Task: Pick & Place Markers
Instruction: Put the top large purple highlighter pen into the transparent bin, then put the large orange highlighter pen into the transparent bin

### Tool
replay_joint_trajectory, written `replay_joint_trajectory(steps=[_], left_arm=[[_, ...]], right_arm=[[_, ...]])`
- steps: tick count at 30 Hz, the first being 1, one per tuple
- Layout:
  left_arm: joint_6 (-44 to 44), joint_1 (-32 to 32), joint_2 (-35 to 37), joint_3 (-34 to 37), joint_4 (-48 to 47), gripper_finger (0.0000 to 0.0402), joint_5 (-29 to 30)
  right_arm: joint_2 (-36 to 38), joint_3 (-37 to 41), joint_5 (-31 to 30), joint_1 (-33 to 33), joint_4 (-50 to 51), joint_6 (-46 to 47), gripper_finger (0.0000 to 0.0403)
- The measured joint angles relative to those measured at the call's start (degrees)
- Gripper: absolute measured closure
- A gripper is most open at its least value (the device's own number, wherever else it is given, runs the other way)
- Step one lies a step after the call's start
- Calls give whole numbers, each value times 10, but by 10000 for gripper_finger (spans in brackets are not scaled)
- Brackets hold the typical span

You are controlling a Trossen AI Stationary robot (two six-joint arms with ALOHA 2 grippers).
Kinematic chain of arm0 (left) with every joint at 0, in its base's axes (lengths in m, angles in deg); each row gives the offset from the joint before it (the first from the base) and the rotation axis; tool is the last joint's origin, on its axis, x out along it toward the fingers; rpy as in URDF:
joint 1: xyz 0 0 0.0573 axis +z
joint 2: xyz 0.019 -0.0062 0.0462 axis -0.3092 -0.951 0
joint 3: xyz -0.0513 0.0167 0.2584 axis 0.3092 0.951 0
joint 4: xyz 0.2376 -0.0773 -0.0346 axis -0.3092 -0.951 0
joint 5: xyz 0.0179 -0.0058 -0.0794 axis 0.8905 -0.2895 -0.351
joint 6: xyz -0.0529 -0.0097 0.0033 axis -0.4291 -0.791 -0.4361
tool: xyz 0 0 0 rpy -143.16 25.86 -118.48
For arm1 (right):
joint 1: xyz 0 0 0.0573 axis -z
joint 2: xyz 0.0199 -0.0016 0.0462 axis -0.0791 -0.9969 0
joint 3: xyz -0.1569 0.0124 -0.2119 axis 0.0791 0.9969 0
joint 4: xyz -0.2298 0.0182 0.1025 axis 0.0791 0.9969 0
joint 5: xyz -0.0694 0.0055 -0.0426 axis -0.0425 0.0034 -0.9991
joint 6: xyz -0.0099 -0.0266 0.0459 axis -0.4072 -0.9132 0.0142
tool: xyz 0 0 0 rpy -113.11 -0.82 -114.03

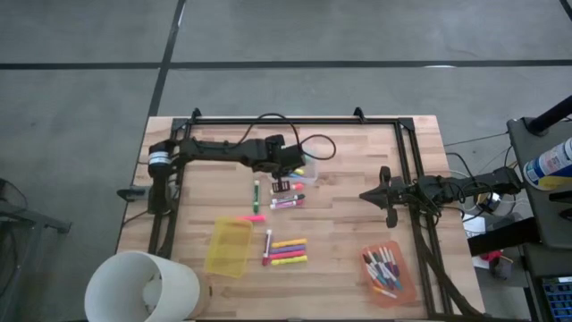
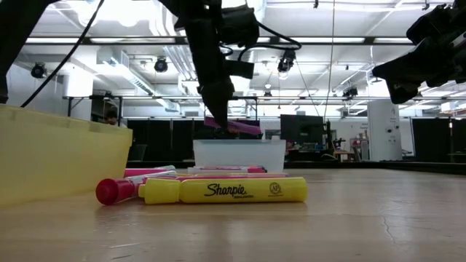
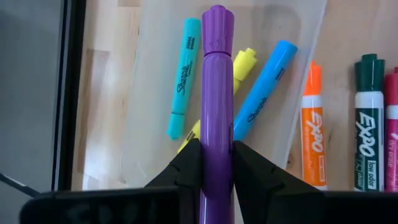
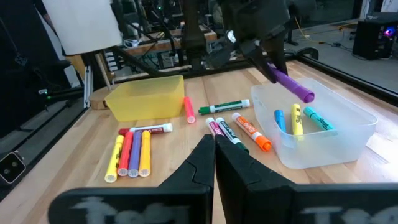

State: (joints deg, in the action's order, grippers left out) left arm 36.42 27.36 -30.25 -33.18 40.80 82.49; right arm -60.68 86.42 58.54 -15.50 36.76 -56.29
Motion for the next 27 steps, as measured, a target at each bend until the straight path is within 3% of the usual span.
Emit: replay_joint_trajectory(steps=[8,11,17,22,25,27], left_arm=[[-36,3,0,6,27,332,8],[-47,3,0,10,30,315,38],[-34,-1,1,18,29,273,23],[-51,0,1,19,29,261,23],[-65,-5,1,19,28,260,2],[-71,-11,1,19,26,260,-43]], right_arm=[[0,0,0,0,0,0,394],[0,0,0,0,0,0,394],[0,0,0,0,0,0,394],[0,0,0,0,0,0,394],[0,0,0,0,0,0,394],[0,0,0,0,0,0,394]])
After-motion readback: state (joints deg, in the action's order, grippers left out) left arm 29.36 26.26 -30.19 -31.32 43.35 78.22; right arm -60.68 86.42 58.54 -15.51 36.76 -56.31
